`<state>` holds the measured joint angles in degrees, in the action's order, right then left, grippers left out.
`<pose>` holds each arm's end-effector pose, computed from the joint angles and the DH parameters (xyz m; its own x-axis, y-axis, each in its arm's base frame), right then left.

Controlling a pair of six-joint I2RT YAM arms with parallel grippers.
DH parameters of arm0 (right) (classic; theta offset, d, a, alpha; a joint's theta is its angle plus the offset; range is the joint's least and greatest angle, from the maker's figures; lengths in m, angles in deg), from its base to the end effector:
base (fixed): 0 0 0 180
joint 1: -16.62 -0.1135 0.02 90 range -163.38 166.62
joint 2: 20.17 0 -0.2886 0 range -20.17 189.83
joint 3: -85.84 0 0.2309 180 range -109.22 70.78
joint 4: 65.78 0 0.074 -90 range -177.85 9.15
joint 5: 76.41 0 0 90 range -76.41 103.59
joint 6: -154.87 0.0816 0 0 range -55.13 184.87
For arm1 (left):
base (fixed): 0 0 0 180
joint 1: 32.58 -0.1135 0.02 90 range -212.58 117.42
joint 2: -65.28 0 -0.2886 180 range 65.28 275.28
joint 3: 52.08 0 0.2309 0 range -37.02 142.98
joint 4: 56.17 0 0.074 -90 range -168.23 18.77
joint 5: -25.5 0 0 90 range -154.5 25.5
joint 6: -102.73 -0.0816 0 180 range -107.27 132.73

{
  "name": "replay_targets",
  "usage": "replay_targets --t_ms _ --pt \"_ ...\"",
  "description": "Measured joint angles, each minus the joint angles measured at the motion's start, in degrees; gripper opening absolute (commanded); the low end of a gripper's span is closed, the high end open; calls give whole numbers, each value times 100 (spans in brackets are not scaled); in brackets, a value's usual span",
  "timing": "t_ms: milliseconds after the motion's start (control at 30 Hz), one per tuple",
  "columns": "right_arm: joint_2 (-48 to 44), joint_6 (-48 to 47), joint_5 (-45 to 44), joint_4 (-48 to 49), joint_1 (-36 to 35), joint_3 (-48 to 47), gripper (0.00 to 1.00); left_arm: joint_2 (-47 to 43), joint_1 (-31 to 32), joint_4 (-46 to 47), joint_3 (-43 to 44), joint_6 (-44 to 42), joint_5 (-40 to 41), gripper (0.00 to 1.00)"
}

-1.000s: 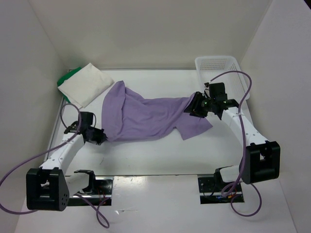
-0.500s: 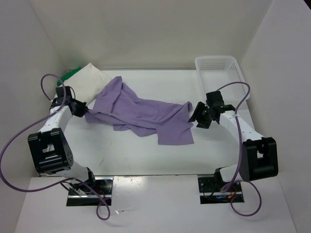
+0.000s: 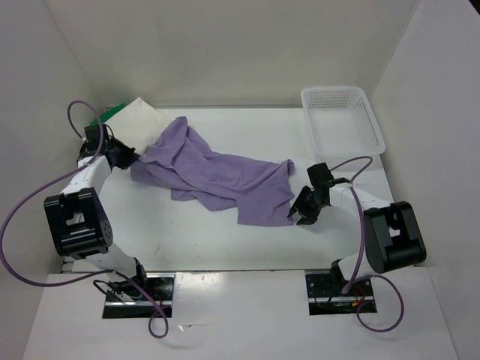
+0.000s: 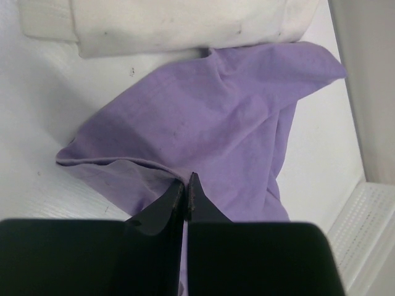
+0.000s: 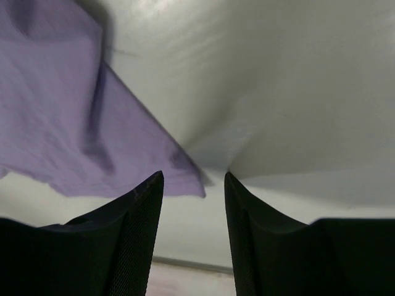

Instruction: Fold and stack the t-shirts

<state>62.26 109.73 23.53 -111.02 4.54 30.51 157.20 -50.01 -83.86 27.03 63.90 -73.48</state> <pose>0.2262 0.0628 0.1473 -0.8420 0.5303 -0.0990 0.4748 0.8156 0.3306 0.3591 0.0994 0.2503 -0.2462 -0.8838 -0.3978 -0.5972 0.4616 -0.6559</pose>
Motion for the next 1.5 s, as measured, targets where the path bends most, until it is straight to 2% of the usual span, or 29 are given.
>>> replay_targets --t_ms 233,400,433,533,567,600,733,800,933,1000,1133,1233,1300,1433,1500 --pt "20 363 160 129 -118 107 48 2 251 31 -7 -291 -221 4" --pt "22 538 267 227 -118 214 32 0 308 68 -164 -323 -345 4" --pt "28 544 289 236 -118 227 24 2 319 63 -186 -323 -356 4" --pt "68 573 310 278 -122 247 13 -2 365 70 -197 -326 -365 4" --pt "76 577 313 289 -125 247 5 -7 393 68 -197 -323 -372 4" --pt "76 573 302 297 -129 247 1 -9 424 66 -197 -326 -378 4" --pt "48 540 229 177 -129 133 0 -17 640 61 -190 -323 -374 4" --pt "-59 494 116 -94 -129 -243 0 -17 848 -46 -122 -330 -302 4" --pt "-240 247 -136 -634 -133 -1998 0 -17 1416 -527 640 -457 -111 4" --pt "-236 20 -308 -826 -140 -3401 0 -13 1659 -715 1427 -481 -140 4" --pt "7 -426 -551 -1373 -155 -6218 0 -7 1705 -894 3032 -444 -251 5" --pt "457 -739 -774 -1683 -155 -8638 0 37 1515 -1025 4450 -310 -468 5" --pt "708 -898 -914 -1816 -155 -9997 0 -33 1152 -920 5136 -151 -669 5" --pt "656 -1095 -1123 -1825 -155 -11280 0 -313 162 -970 5958 61 -772 5" --pt "623 -1158 -1150 -1829 -155 -11696 0 -413 11 -1005 6227 144 -754 5"
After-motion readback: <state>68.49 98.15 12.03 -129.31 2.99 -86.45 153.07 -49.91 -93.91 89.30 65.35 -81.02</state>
